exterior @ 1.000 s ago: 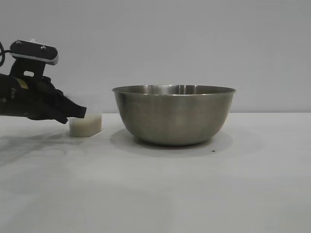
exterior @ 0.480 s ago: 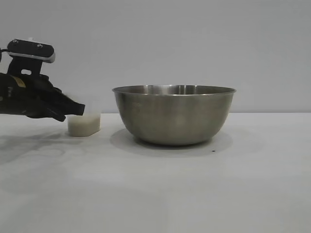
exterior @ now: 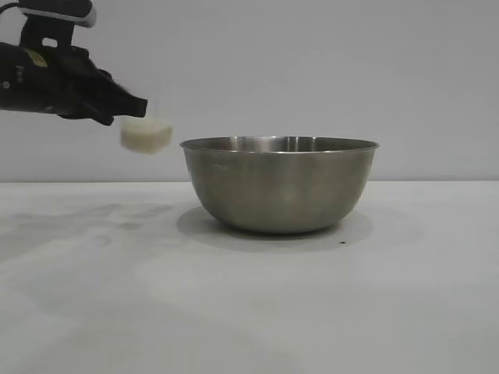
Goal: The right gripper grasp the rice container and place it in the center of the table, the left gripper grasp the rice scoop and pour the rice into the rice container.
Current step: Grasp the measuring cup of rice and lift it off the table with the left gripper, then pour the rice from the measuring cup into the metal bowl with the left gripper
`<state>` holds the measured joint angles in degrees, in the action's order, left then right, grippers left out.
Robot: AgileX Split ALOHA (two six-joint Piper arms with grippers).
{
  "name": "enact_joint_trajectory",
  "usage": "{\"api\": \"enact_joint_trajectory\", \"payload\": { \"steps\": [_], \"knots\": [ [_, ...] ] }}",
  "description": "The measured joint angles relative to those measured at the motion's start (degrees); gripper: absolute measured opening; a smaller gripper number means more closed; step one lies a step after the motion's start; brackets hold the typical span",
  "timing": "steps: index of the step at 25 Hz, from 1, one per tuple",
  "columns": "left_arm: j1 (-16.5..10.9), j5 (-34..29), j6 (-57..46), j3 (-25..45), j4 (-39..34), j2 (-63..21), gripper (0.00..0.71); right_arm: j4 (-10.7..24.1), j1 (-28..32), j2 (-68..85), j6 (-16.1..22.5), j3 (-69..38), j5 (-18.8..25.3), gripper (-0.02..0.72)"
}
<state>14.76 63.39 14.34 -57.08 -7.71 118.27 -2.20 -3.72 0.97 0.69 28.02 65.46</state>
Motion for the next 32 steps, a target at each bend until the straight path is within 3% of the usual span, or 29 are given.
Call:
{"api": "enact_joint_trajectory", "payload": {
  "steps": [8, 19, 32],
  "knots": [
    [0.0, -8.3, 0.5, -7.0, -16.4, -0.1, 0.0, 0.0, 0.0, 0.0, 0.0, 0.0, 0.0, 0.254],
    [0.2, -13.4, 0.8, -15.2, -38.3, 0.0, 0.0, 0.0, 0.0, 0.0, 0.0, 0.0, 0.0, 0.254],
    [2.7, -17.7, 15.7, -17.6, -47.0, 0.8, 0.0, 0.0, 0.0, 0.0, 0.0, 0.0, 0.0, 0.254]
  ]
}}
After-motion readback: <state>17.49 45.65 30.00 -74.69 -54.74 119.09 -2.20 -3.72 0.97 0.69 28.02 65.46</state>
